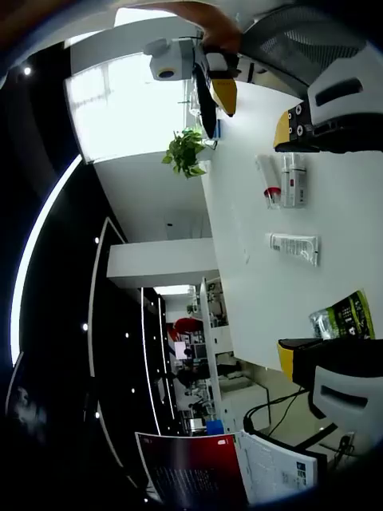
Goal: Arrange the skincare products in the storage area until every visible bottle or jar stands upright without overlapping.
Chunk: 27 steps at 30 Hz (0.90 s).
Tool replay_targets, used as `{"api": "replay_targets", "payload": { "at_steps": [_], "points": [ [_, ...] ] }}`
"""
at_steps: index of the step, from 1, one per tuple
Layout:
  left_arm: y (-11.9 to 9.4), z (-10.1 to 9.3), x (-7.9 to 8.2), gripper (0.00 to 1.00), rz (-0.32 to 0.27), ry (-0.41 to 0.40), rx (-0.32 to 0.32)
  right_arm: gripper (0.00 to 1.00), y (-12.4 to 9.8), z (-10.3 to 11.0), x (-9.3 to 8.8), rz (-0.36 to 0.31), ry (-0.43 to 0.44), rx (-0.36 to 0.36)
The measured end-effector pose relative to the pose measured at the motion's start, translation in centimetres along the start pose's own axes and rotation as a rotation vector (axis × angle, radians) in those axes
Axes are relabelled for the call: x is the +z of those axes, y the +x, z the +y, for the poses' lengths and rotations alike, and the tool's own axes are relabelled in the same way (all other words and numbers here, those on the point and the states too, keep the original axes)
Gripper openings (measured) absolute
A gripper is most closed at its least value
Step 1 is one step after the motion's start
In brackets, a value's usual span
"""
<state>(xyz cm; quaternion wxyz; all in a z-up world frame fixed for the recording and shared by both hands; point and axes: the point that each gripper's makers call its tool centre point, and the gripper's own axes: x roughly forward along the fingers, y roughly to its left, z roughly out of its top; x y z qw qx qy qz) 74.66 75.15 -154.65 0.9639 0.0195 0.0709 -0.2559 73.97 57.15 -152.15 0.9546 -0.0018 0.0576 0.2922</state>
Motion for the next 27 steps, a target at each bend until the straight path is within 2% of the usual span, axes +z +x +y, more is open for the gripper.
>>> {"api": "replay_targets", "payload": {
  "at_steps": [4, 8, 20, 24, 27],
  "points": [
    [-0.1, -0.3, 0.1, 0.99, -0.005, 0.009, -0.008, 0.84, -0.1, 0.0, 0.1, -0.009, -0.002, -0.001],
    [-0.2, -0.4, 0.4, 0.99, -0.022, 0.007, -0.011, 0.83, 0.0, 0.5, -0.3, 0.015, -0.011, 0.019],
    [0.0, -0.3, -0.1, 0.99, 0.003, 0.007, -0.012, 0.82, 0.2, 1.2, -0.6, 0.028, -0.026, 0.042],
    [0.0, -0.9, -0.1, 0.99, 0.003, 0.003, -0.039, 0.82, 0.1, 1.8, -0.6, 0.026, -0.044, 0.058],
    [-0.1, -0.9, -0.1, 0.99, -0.001, 0.011, -0.036, 0.82, 0.1, 1.9, -0.6, 0.028, -0.048, 0.061]
  ]
}}
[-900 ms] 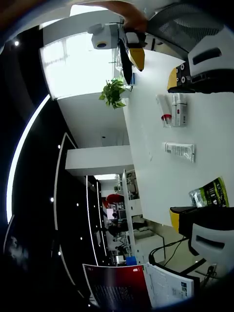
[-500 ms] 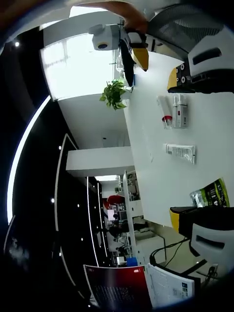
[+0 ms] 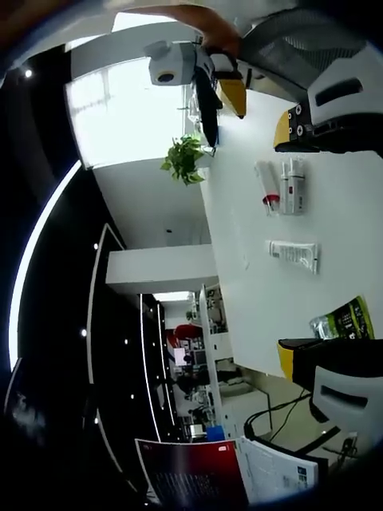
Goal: Arrange the skincare products in the storage area until every visible bottle or jar stands upright without overlapping.
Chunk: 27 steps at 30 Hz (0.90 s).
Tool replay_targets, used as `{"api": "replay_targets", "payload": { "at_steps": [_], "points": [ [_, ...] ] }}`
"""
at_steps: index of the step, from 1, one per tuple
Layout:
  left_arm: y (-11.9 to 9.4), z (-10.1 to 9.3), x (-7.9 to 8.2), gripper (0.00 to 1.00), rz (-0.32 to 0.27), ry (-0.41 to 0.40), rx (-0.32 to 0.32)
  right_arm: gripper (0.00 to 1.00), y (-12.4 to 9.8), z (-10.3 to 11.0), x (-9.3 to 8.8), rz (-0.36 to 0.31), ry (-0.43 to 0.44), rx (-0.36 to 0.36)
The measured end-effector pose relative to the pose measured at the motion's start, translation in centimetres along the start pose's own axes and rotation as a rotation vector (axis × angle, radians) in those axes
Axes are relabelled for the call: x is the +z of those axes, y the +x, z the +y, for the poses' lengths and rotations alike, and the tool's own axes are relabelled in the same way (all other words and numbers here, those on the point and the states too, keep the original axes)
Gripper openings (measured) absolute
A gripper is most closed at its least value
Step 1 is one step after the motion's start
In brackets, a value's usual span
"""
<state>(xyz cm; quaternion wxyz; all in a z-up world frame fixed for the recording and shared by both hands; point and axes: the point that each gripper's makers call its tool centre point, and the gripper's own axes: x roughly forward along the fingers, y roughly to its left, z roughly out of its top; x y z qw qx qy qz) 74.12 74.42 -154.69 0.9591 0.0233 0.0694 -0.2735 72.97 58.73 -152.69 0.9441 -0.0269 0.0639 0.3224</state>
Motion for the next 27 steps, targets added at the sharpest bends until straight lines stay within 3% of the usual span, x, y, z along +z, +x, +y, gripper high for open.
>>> {"api": "replay_targets", "payload": {
  "at_steps": [9, 11, 13, 21, 27],
  "points": [
    [0.0, 0.1, -0.4, 0.99, 0.015, -0.006, 0.006, 0.82, 0.0, 0.6, -0.2, 0.007, -0.009, 0.023],
    [0.1, -0.9, -0.7, 0.99, 0.031, -0.01, -0.036, 0.81, 0.0, 0.3, -0.3, 0.014, -0.005, 0.019],
    [0.3, -1.7, -1.5, 0.99, 0.07, 0.045, -0.07, 0.81, 0.1, 0.1, -0.3, 0.016, 0.009, 0.019],
    [0.6, -2.9, -1.9, 0.99, 0.084, 0.066, -0.107, 0.81, -0.1, -0.6, 0.2, -0.014, -0.001, -0.008],
    [0.7, -2.3, -2.0, 0.99, 0.095, 0.052, -0.085, 0.8, 0.3, -0.2, -0.4, 0.014, -0.001, 0.013]
  ]
}}
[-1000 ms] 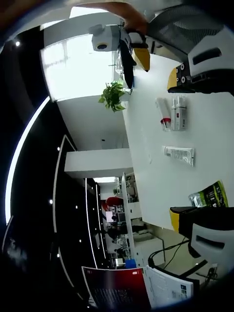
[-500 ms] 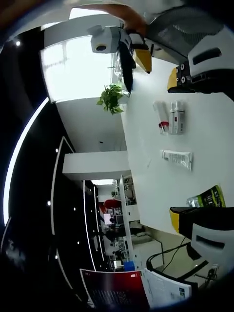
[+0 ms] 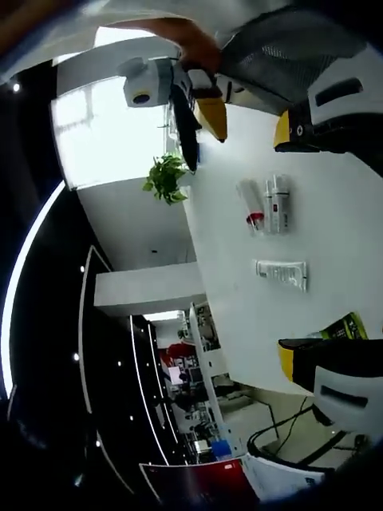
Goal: Arrange the skincare products in the storage area until every visible bottle or jar stands upright without overlapping.
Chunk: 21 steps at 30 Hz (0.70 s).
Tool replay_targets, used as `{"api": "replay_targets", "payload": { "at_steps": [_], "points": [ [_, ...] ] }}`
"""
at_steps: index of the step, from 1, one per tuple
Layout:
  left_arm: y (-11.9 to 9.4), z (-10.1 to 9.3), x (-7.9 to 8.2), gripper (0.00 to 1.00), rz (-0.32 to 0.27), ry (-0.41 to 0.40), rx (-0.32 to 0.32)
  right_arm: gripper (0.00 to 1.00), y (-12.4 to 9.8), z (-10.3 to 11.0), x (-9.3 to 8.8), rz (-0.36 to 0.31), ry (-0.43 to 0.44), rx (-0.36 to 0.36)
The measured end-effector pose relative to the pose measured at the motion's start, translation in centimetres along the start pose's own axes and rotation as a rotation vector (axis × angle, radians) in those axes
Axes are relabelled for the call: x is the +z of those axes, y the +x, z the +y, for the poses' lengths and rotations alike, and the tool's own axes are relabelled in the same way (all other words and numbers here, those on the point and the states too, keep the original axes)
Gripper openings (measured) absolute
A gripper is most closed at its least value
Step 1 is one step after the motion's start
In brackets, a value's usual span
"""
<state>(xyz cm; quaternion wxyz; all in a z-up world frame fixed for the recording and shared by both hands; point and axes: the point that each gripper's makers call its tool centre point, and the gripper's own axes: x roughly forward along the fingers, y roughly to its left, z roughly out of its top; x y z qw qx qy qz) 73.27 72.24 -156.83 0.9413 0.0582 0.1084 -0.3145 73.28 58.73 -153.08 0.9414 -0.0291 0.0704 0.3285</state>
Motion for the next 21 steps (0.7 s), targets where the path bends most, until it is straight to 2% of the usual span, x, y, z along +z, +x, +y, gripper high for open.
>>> {"api": "replay_targets", "payload": {
  "at_steps": [3, 11, 21],
  "points": [
    [-0.2, 0.2, 0.2, 0.99, -0.017, -0.005, 0.006, 0.79, -0.2, 0.3, 0.1, -0.008, -0.028, 0.001],
    [-0.1, 0.5, 0.1, 0.99, -0.013, -0.012, 0.018, 0.78, 0.1, 0.1, -0.3, 0.017, -0.014, 0.0],
    [-0.2, 1.0, 0.1, 0.99, -0.012, -0.009, 0.038, 0.75, 0.4, 1.1, -1.2, 0.062, -0.033, 0.04]
  ]
}}
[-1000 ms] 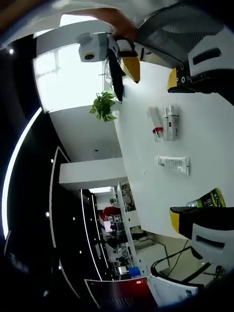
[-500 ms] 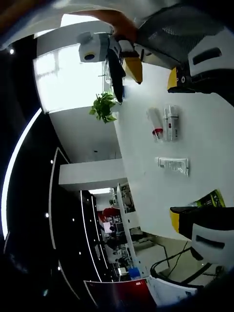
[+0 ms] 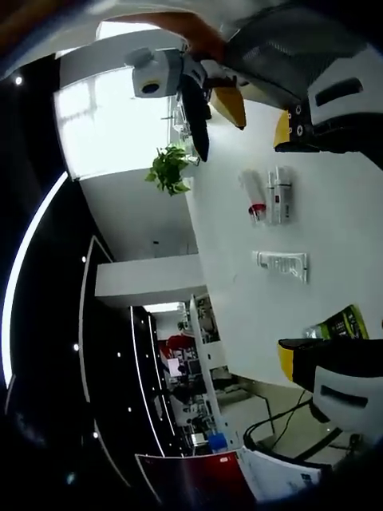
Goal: Arrange the skincare products in the storage area until every visible bottle or jar stands upright without overlapping.
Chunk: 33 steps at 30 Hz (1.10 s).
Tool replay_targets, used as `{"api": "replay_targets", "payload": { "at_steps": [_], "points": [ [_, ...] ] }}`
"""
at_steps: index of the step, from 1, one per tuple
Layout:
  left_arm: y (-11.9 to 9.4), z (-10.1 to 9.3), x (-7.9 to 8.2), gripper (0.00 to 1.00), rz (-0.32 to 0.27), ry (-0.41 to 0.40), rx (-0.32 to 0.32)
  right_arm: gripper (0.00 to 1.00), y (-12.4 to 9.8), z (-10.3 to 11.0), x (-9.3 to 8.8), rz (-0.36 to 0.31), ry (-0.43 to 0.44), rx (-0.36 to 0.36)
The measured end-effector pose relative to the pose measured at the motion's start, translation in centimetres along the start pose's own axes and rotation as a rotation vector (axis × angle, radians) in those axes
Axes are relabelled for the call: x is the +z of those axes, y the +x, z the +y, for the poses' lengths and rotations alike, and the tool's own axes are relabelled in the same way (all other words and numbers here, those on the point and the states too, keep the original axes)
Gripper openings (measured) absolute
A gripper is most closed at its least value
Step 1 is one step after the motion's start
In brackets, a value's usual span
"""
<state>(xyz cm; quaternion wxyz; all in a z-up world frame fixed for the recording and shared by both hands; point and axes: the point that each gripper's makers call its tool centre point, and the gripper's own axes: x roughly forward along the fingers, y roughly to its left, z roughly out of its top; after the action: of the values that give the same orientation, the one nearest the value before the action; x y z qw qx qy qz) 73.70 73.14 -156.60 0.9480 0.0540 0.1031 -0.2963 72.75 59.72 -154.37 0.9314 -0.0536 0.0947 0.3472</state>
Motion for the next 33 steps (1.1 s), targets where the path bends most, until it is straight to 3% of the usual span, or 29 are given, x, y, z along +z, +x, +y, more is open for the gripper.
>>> {"api": "replay_targets", "payload": {
  "at_steps": [21, 27, 29, 33],
  "points": [
    [0.1, -0.3, -0.3, 0.99, 0.013, 0.011, -0.013, 0.7, 0.1, 0.2, -0.9, 0.044, -0.039, 0.0],
    [0.1, -0.2, 0.0, 1.0, 0.002, 0.049, 0.004, 0.69, -0.1, 0.8, -0.7, 0.033, -0.039, 0.028],
    [0.2, 0.0, 0.0, 1.0, 0.003, 0.035, 0.014, 0.65, -0.4, 0.9, -0.2, 0.013, -0.053, 0.035],
    [0.3, -0.2, 0.1, 1.0, 0.009, 0.059, 0.031, 0.62, -0.7, 0.5, 0.2, -0.01, -0.007, 0.038]
  ]
}}
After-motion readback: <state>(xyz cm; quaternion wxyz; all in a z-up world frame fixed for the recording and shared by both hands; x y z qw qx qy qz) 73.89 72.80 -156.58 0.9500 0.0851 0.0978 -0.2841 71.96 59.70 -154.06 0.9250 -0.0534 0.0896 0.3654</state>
